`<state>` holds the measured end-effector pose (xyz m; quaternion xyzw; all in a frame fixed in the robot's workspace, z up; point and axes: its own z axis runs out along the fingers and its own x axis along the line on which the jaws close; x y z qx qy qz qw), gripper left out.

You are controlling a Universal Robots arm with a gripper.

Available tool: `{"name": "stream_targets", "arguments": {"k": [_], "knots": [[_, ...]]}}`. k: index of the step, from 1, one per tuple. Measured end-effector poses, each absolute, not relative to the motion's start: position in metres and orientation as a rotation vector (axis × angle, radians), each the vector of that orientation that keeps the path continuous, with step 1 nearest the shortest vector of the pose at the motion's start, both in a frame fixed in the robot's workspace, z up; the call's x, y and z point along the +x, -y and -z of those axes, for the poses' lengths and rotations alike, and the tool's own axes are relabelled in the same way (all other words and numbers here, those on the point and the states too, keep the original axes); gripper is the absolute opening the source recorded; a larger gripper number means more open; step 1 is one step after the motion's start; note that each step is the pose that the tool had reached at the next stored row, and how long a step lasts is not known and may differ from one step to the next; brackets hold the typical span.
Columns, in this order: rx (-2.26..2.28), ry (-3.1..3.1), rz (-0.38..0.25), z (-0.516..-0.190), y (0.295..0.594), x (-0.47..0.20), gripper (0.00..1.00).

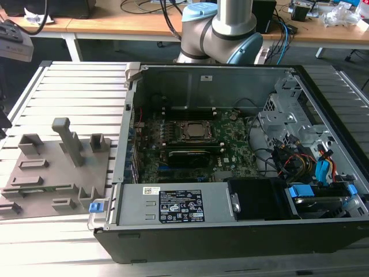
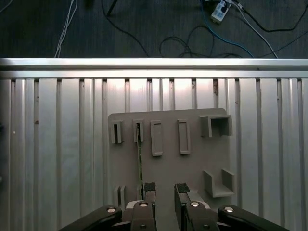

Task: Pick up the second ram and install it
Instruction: 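Pick up the second ram and move it above second insertion slot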

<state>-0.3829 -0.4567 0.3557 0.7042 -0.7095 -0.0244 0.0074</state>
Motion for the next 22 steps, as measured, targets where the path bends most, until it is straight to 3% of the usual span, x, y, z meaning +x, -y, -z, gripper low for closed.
{"name": "stream_targets", "arguments": {"k": [22], "knots": [[2.202, 2.219, 0.076, -0.329, 0.457, -0.383, 0.30]]}}
